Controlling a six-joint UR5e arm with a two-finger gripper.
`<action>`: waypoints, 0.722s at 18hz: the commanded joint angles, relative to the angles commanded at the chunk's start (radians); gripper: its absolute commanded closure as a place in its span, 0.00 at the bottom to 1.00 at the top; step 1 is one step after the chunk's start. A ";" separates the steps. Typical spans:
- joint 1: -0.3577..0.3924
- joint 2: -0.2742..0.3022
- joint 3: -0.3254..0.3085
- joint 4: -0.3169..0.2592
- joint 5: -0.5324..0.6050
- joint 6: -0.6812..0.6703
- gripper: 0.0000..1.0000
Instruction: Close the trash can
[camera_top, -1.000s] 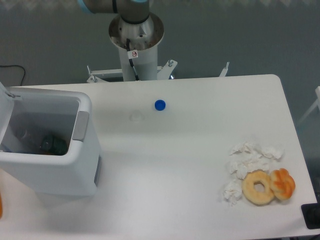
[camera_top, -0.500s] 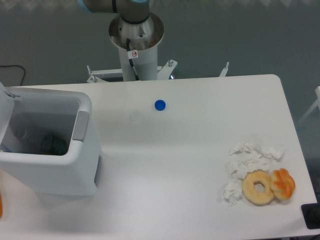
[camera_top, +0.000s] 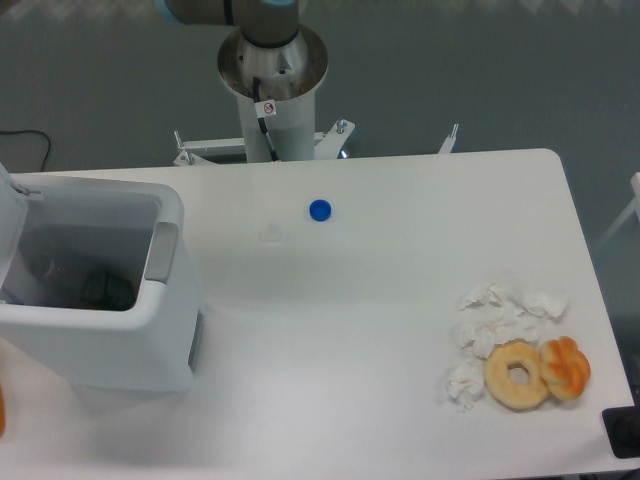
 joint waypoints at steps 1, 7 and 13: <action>0.002 -0.002 0.002 0.000 0.000 0.002 0.00; 0.021 0.006 -0.009 0.000 0.080 0.003 0.00; 0.077 0.017 -0.032 0.000 0.137 0.006 0.00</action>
